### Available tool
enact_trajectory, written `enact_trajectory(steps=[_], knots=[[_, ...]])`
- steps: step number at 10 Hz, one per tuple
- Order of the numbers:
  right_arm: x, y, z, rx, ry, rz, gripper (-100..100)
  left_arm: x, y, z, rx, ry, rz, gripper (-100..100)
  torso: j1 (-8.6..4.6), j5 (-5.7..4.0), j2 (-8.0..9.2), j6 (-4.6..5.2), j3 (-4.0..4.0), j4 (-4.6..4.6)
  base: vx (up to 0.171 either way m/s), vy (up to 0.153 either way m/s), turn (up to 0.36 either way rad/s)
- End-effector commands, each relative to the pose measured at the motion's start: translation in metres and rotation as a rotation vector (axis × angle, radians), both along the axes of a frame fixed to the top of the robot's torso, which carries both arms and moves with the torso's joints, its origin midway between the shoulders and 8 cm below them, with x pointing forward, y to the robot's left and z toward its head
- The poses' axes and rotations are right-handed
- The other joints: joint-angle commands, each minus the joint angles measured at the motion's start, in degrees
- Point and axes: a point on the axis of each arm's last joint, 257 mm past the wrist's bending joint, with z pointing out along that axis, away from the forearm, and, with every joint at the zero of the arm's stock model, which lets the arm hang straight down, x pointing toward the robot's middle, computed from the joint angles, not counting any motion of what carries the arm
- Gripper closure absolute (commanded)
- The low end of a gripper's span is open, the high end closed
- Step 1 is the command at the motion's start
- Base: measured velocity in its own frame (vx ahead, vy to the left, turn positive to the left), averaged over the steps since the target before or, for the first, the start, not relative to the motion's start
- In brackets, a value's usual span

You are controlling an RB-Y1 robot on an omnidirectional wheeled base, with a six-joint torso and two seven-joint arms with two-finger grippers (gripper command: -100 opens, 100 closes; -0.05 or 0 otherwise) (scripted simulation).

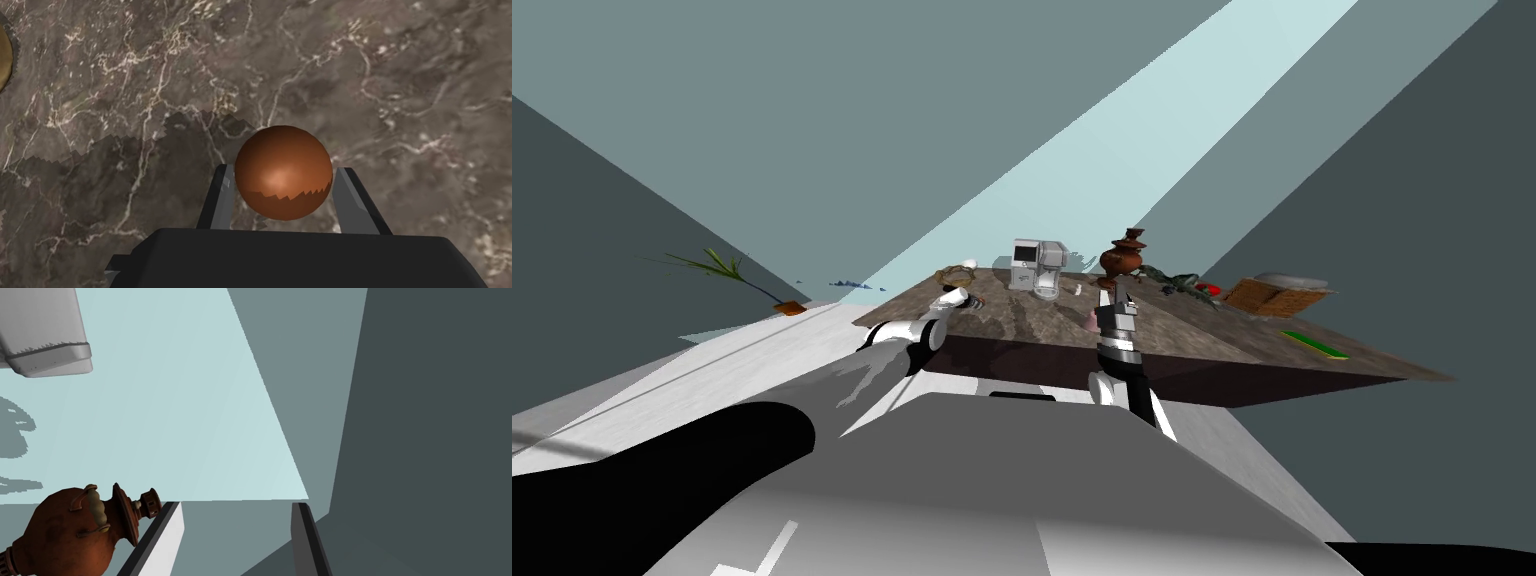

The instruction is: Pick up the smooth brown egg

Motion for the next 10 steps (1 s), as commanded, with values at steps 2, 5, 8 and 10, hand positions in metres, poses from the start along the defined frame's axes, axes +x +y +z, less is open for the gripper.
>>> enact_trajectory(steps=[2,5,8,10], knots=[[0.0,0.0,0.0,0.0,0.0,0.0,0,0.001,-0.004,0.001,0.002,-0.003,-0.003,100,-0.08,-0.03,0.0,0.02,0.0,0.01,-0.002,0.011,-0.009],[0.0,0.0,0.0,0.0,0.0,0.0,0,0.019,-0.03,0.021,0.017,-0.044,-0.033,100,-0.01,-0.04,0.07,-0.04,0.07,0.07,-0.012,0.038,0.087],[0.0,0.0,0.0,0.0,0.0,0.0,0,0.024,-0.074,0.016,0.016,-0.021,-0.06,100,-0.05,-0.05,0.03,-0.04,0.04,0.04,-0.007,0.046,0.144],[0.0,0.0,0.0,0.0,0.0,0.0,0,0.023,-0.076,0.014,0.035,-0.016,-0.073,100,0.1,-0.01,0.09,-0.05,0.08,0.06,-0.009,0.053,0.027]])
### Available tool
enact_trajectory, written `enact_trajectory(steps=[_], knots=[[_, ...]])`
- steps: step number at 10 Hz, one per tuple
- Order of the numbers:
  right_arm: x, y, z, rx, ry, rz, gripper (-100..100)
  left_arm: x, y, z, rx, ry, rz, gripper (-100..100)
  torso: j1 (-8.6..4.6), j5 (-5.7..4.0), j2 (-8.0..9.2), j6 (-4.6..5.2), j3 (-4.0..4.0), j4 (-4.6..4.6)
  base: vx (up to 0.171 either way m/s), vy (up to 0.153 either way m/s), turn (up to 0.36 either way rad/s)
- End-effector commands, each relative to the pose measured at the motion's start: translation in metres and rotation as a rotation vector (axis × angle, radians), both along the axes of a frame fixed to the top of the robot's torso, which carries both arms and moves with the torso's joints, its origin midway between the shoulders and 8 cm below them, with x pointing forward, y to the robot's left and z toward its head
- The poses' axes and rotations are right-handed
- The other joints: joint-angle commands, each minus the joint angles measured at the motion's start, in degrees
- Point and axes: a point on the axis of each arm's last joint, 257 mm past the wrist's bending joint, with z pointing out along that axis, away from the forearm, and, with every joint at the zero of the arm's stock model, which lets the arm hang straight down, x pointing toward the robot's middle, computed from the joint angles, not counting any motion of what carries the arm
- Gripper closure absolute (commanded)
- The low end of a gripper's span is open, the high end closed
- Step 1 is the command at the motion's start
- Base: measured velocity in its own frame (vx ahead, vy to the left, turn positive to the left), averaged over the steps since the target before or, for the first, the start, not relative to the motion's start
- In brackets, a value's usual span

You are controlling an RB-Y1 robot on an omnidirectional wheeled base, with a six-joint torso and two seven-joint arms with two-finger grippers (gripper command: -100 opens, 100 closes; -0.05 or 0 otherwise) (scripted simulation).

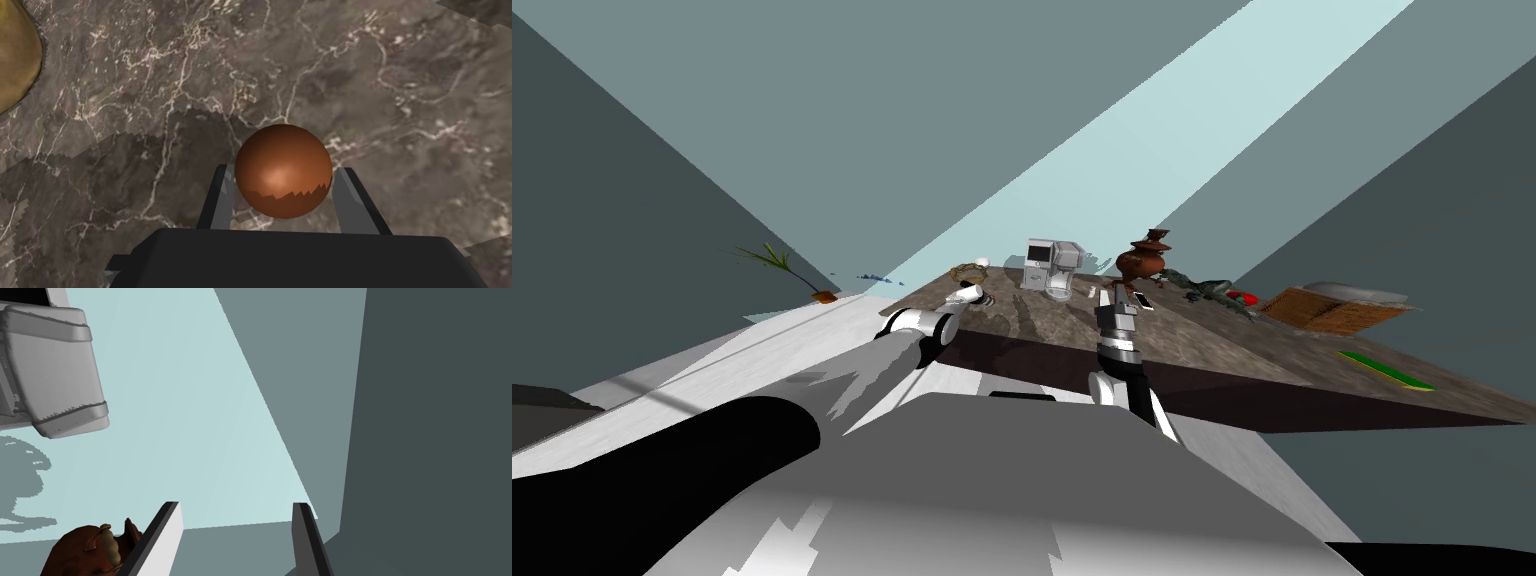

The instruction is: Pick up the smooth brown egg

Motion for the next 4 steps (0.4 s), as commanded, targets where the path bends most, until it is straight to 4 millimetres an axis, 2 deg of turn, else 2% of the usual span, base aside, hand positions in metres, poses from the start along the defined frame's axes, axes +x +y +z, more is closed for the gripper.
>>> enact_trajectory(steps=[1,3,4], knots=[[0.0,0.0,0.0,0.0,0.0,0.0,0,-0.0006,-0.0025,0.0003,0.002,0.002,-0.005,100,0.0,0.0,0.0,0.0,0.0,0.0,-0.004,0.009,-0.018],[0.0,0.0,0.0,0.0,0.0,0.0,0,-0.0002,-0.0015,0.0007,0.004,-0.001,-0.005,100,-0.18,-0.03,-0.02,0.01,-0.01,-0.01,-0.001,-0.003,0.0],[0.0,0.0,0.0,0.0,0.0,0.0,0,-0.0004,-0.0017,0.0008,0.003,0.0,-0.005,0,-0.18,-0.03,-0.02,0.01,-0.02,-0.01,0.0,0.0,0.0]])
